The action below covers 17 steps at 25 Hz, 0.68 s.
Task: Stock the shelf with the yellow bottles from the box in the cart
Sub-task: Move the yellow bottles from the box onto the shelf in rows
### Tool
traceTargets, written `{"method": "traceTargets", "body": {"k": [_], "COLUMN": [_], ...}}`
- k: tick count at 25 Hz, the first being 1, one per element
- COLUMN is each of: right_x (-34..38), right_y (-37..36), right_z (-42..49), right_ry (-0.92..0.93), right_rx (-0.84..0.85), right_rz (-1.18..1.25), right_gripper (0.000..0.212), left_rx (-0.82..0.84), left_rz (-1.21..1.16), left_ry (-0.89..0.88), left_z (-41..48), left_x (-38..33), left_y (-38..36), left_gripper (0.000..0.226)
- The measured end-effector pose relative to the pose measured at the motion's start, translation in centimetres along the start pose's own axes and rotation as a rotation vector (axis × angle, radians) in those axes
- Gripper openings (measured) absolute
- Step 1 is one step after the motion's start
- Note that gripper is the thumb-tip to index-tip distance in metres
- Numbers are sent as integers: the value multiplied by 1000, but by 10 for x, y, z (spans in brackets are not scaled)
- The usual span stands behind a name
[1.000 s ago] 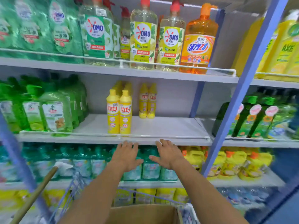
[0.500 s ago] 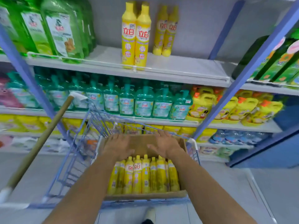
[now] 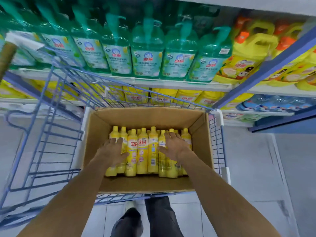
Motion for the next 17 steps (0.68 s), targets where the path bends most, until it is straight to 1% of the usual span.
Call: {"method": "traceTargets", "body": {"k": [3, 5, 8, 10, 11, 13, 15, 17], "right_x": [-23, -41, -62, -69, -71, -75, -79, -81], "right_y": [1, -5, -23, -36, -42, -52, -55, -57], "right_z": [31, 47, 66, 77, 81, 90, 98, 104], "right_ry": [-35, -66, -134, -203, -245, -306, -332, -355], "right_rx": [-5, 5, 28, 22, 2, -78, -148, -166], "right_rz": [45, 66, 127, 237, 316, 436, 453, 464], "right_gripper": [75, 74, 76, 78, 79, 78, 73, 71], "left_rx": [-25, -49, -23, 1, -9, -44, -72, -109], "left_rz": [-49, -127, -257, -384, -437, -474, -474, -463], "left_ry": [44, 62, 133, 181, 212, 266, 299, 341], "left_z": [38, 61, 89, 105, 113, 130, 129, 117], "left_x": [13, 22, 30, 36, 40, 47, 42, 35], "left_y": [5, 4, -5, -15, -24, -48, -51, -35], "left_gripper": [76, 74, 73, 75, 80, 85, 72, 62]}}
Point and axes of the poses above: each hand's wrist, its own z-axis towards the middle knuckle, its own y-axis out of the back of the hand, x = y × z, the point moved 6 cm from there along z, towards the middle knuckle, and after that the axes turned 13 degrees about z, right-handed, at the moved point
